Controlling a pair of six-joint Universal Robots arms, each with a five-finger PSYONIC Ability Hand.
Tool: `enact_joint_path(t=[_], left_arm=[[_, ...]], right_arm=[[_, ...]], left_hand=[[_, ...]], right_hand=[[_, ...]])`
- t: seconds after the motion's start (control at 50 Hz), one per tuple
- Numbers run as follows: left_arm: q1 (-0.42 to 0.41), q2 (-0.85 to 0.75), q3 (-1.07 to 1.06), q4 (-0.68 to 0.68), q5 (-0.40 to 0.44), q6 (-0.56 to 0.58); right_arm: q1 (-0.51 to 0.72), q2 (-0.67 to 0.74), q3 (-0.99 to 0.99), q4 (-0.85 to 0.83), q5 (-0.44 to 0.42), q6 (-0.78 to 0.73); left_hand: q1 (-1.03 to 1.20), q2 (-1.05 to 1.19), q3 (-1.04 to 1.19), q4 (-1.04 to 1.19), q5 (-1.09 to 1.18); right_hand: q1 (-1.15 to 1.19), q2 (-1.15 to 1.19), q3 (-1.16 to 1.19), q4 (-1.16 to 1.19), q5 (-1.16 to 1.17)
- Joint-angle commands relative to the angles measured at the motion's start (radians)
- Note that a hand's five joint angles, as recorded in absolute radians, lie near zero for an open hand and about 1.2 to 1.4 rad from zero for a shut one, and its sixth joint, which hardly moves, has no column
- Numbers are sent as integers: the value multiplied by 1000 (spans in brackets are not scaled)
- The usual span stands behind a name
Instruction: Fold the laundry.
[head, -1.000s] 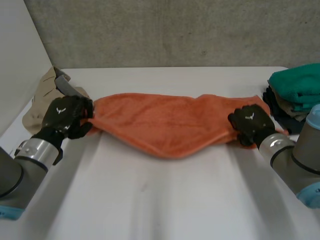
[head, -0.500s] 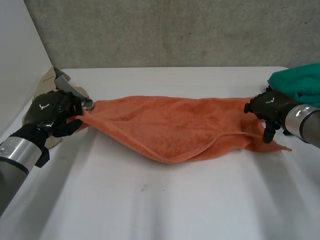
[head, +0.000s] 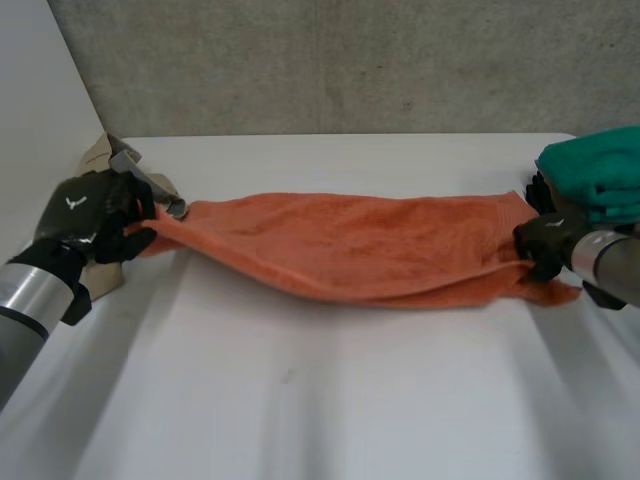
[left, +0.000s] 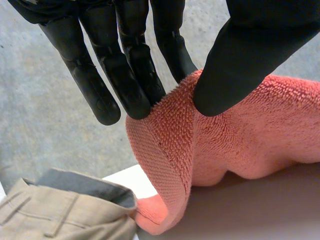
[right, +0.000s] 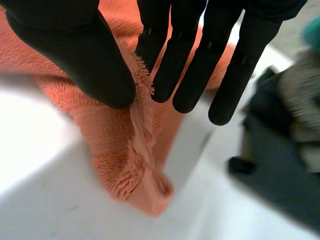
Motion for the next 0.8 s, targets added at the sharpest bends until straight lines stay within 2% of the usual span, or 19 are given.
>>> enact_joint_path(t=[0.02, 0.08, 0.14, 0.16, 0.22, 0.24, 0.3, 0.32, 0.4, 0.48, 0.54, 0.6, 0.68, 0.8], left_arm=[[61, 132, 36, -139, 15, -1], [88, 192, 44, -234, 33, 5], [121, 263, 39, -389, 88, 14], [131, 295, 31, -476, 130, 31], [151, 332, 14, -599, 193, 87], [171, 350, 1, -678, 223, 151], [207, 366, -22, -783, 259, 273], [231, 366, -35, -844, 271, 366], [269, 330, -64, -927, 279, 527], [256, 232, -50, -915, 274, 621], [207, 122, 5, -880, 256, 649], [172, 33, 62, -851, 222, 643], [99, -105, 169, -794, 132, 618], [17, -294, 367, -653, -13, 514]], right_arm=[[-73, -310, 178, -39, -34, -60], [-98, -392, 237, -12, -71, -131], [-136, -476, 316, 59, -103, -253], [-156, -507, 356, 116, -108, -331], [-185, -533, 411, 211, -105, -471], [-207, -544, 448, 275, -99, -567], [-235, -547, 491, 362, -94, -695], [-244, -545, 507, 394, -99, -746], [-221, -504, 502, 342, -120, -691], [-167, -446, 462, 235, -108, -601], [-137, -403, 429, 173, -90, -553], [-91, -338, 376, 101, -54, -502], [-37, -259, 303, 8, -10, -438], [35, -136, 186, -216, 38, -348]], left_hand=[[251, 196, 201, 193, 239], [251, 196, 201, 193, 239], [251, 196, 201, 193, 239], [251, 196, 201, 193, 239], [251, 196, 201, 193, 239], [251, 196, 201, 193, 239], [251, 196, 201, 193, 239], [251, 196, 201, 193, 239], [251, 196, 201, 193, 239], [251, 196, 201, 193, 239], [251, 196, 201, 193, 239], [251, 196, 201, 193, 239], [251, 196, 201, 193, 239], [251, 196, 201, 193, 239]], right_hand=[[265, 213, 210, 201, 236], [265, 213, 210, 201, 236], [265, 213, 210, 201, 236], [265, 213, 210, 201, 236], [265, 213, 210, 201, 236], [265, 213, 210, 201, 236], [265, 213, 210, 201, 236], [265, 213, 210, 201, 236], [265, 213, 210, 201, 236], [265, 213, 210, 201, 236], [265, 213, 210, 201, 236], [265, 213, 210, 201, 236], [265, 213, 210, 201, 236], [265, 213, 210, 201, 236]])
